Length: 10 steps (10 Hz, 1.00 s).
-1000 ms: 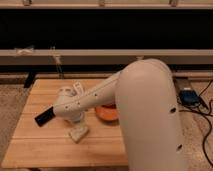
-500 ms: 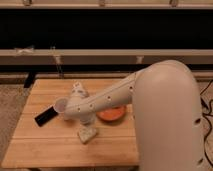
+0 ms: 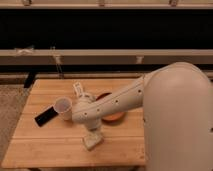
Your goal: Wipe the white sponge on the table
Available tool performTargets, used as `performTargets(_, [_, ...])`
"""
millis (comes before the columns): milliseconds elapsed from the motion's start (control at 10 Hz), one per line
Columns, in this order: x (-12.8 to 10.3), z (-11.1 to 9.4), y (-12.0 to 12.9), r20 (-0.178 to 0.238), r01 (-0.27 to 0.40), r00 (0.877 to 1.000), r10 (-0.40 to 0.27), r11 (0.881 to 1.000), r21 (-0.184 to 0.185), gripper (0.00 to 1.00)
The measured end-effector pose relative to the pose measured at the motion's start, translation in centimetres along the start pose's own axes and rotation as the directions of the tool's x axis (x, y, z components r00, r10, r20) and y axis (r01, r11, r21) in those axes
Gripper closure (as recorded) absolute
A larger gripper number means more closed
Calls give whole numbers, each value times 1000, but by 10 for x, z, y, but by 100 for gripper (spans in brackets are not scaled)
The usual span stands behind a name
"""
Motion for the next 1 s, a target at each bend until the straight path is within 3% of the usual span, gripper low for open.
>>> performTargets(500, [41, -3, -21, -8, 117, 993, -117, 993, 13, 100])
performTargets(900, [86, -3, -28, -18, 231, 973, -230, 973, 16, 100])
performTargets(1000, [89, -4, -26, -23, 237, 971, -237, 971, 13, 100])
